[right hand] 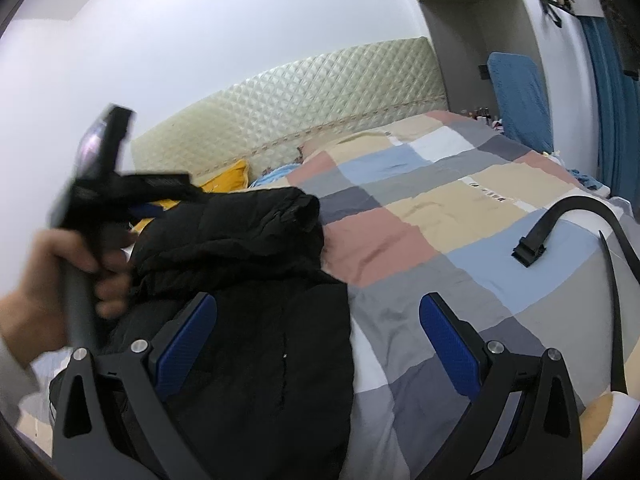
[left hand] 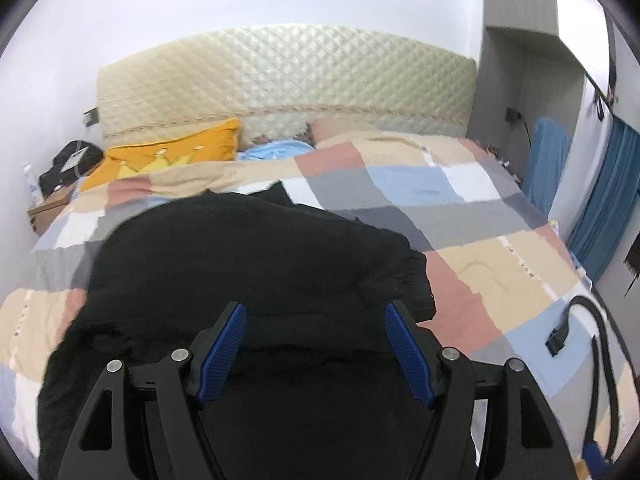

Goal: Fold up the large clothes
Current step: 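Move both tools over the jacket body toward the hem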

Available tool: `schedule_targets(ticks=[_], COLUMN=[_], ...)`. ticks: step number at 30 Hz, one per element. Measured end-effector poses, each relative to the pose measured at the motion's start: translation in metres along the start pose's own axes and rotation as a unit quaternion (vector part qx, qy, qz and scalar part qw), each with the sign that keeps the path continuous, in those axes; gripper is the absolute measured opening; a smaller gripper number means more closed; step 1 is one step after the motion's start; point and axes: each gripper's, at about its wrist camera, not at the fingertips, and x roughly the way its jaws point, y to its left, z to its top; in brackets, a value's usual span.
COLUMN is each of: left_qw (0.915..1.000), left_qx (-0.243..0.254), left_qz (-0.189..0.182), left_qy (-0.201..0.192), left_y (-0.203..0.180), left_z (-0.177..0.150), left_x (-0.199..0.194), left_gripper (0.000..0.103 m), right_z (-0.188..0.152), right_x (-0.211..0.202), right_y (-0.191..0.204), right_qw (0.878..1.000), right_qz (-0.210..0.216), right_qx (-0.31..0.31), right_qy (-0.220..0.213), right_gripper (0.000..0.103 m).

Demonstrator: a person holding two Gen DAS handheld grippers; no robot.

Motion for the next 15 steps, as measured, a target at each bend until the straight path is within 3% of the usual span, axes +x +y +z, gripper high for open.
schedule_targets(ticks=[4, 15], left_qw=[0.9998, 0.9999], left_qx=[-0.019, 0.001], left_qz=[-0.004, -0.014], left_qy=[-0.010, -0.009], left_y=[0.022, 0.052], left_z=[-0.003, -0.030], left_x=[-0.047, -0.145], left_gripper=[0.072, 0.072], right_z=[-0.001, -0.001], right_x=[-0.010, -0.041], right_y=[0.013, 0.042], right_qw=[1.000, 0.998], right_qz=[0.013, 0.016], right_qx=[-0.019, -0.058], right_qy=[-0.001, -0.009], right_gripper=[0.101, 0.101])
